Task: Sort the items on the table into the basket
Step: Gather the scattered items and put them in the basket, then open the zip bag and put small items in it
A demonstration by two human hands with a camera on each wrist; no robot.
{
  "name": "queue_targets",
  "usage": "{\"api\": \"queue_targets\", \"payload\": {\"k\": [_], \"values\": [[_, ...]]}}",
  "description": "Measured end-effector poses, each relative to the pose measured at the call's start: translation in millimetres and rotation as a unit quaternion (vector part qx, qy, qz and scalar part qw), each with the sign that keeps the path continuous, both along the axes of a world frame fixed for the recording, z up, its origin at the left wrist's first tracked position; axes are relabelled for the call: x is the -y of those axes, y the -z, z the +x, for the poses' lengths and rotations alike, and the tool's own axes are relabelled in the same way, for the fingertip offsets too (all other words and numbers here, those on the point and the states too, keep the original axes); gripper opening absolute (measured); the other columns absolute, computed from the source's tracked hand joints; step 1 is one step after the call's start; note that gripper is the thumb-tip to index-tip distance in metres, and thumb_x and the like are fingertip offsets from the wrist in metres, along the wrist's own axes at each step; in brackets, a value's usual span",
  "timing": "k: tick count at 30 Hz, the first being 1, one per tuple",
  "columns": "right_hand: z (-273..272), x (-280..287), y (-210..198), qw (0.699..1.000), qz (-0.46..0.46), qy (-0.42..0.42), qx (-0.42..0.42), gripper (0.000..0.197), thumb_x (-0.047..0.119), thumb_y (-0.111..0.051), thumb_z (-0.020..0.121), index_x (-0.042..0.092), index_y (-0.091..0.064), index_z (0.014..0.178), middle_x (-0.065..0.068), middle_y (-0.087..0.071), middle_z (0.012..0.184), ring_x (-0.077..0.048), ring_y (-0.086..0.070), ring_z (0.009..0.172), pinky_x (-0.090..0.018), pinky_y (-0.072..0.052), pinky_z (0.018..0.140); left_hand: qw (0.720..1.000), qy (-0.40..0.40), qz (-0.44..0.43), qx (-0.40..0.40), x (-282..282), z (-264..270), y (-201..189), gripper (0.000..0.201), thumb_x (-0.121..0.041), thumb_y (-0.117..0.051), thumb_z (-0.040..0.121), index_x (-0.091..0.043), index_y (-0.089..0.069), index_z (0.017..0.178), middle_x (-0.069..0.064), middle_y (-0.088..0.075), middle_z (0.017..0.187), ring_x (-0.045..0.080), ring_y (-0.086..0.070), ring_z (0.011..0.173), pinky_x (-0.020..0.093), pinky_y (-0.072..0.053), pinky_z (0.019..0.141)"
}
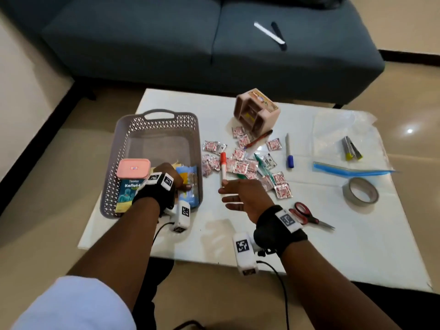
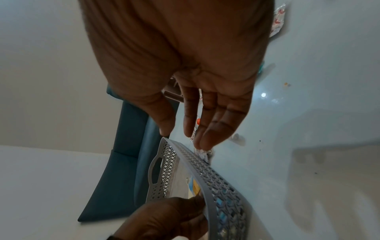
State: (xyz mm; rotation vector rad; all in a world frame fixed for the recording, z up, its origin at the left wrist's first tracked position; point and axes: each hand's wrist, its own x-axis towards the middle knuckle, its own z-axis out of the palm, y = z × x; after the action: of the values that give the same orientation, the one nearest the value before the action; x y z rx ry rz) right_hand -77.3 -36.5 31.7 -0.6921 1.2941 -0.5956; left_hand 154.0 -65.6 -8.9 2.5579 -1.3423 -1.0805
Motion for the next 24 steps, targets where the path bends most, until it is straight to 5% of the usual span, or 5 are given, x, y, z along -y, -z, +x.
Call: {"api": "queue_targets", "payload": {"k": [4, 9, 13, 20, 24], "values": [[-7, -1, -4, 1.000, -0.002, 0.008, 0.008, 0.031, 0.020, -0.072, 0.085, -0.001, -0.067, 0.107, -0.015, -0.073, 0.099, -0.023, -0.064, 0.072, -0.029, -0.055, 0.064, 0.999, 0.026, -0.019, 0.025, -4, -7, -8, 0.041, -0.038, -0.089, 0.066, -0.002, -0.071, 0.071, 0.010, -0.071, 0.069, 0.020, -0.071, 0.068, 0.028, -0.055, 0.060], [-22, -3, -7, 1.000, 0.003, 0.021, 0.009, 0.029, 0.017, -0.071, 0.086, -0.002, -0.067, 0.108, -0.016, -0.072, 0.098, -0.023, -0.063, 0.071, -0.028, -0.055, 0.063, 0.987, 0.052, -0.073, 0.130, -5, -30, -7, 0.050, -0.022, -0.086, 0.070, 0.006, -0.063, 0.104, 0.024, -0.067, 0.111, 0.038, -0.062, 0.108, 0.037, -0.050, 0.087], [-38, -5, -17, 0.999, -0.007, 0.034, 0.010, 0.024, 0.017, -0.071, 0.086, 0.001, -0.068, 0.103, -0.016, -0.073, 0.101, -0.023, -0.065, 0.071, -0.028, -0.056, 0.063, 0.981, 0.072, -0.101, 0.151, 0, -47, -16, 0.022, -0.007, -0.073, 0.079, 0.007, -0.067, 0.095, 0.027, -0.069, 0.103, 0.041, -0.064, 0.103, 0.040, -0.052, 0.086], [-76, -12, -51, 0.997, -0.038, 0.065, 0.025, 0.009, 0.012, -0.068, 0.086, 0.006, -0.068, 0.092, -0.014, -0.072, 0.090, -0.023, -0.062, 0.068, -0.029, -0.054, 0.063, 0.982, 0.087, -0.096, 0.135, 0, -52, -45, 0.025, -0.015, -0.074, 0.078, 0.001, -0.068, 0.095, 0.022, -0.069, 0.102, 0.037, -0.067, 0.101, 0.037, -0.055, 0.081], [-100, -19, -61, 0.995, -0.056, 0.078, 0.022, 0.027, 0.018, -0.072, 0.085, -0.001, -0.068, 0.104, -0.012, -0.073, 0.087, -0.022, -0.063, 0.068, -0.026, -0.054, 0.059, 0.971, 0.094, -0.148, 0.161, 2, -77, -78, 0.029, -0.007, -0.074, 0.078, 0.007, -0.066, 0.102, 0.028, -0.067, 0.107, 0.042, -0.064, 0.104, 0.041, -0.051, 0.085]]}}
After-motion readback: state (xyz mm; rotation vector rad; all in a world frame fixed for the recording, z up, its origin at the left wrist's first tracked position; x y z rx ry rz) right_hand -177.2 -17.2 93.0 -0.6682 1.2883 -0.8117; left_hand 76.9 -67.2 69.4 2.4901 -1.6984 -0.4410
